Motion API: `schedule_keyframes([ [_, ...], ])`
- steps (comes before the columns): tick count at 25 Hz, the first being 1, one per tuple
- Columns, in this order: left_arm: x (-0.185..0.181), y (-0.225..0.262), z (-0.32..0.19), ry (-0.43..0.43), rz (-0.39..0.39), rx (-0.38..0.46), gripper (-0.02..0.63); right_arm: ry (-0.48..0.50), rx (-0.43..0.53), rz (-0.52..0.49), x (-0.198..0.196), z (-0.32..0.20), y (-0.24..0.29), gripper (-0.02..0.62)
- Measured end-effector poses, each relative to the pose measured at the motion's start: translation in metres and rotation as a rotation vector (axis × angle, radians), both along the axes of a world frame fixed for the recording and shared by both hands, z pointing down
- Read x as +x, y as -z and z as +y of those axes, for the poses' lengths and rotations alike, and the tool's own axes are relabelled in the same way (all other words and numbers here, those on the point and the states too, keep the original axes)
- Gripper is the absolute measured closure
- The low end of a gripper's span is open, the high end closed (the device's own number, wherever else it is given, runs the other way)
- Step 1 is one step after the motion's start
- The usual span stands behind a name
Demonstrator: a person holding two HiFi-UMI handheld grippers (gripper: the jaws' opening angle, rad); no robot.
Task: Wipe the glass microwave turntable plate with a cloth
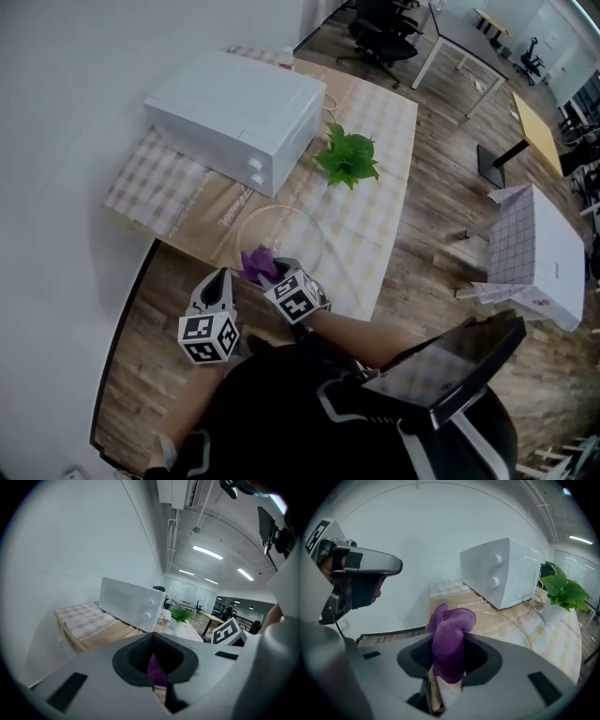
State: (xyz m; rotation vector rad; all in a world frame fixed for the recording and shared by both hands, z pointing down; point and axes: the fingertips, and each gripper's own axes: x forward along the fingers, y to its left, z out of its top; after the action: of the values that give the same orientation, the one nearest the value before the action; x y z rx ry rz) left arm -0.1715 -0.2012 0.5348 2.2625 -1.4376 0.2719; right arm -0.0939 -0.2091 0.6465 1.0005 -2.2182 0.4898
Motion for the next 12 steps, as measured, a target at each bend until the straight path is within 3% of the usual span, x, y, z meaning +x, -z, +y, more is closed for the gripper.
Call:
schedule_keyframes([
  [12,-0.014,-0.02,0.04,0.039,0.008,-0.014,0.603,0.019,-0.014,0.08,-0.011,0.016,-0.031,0.448],
])
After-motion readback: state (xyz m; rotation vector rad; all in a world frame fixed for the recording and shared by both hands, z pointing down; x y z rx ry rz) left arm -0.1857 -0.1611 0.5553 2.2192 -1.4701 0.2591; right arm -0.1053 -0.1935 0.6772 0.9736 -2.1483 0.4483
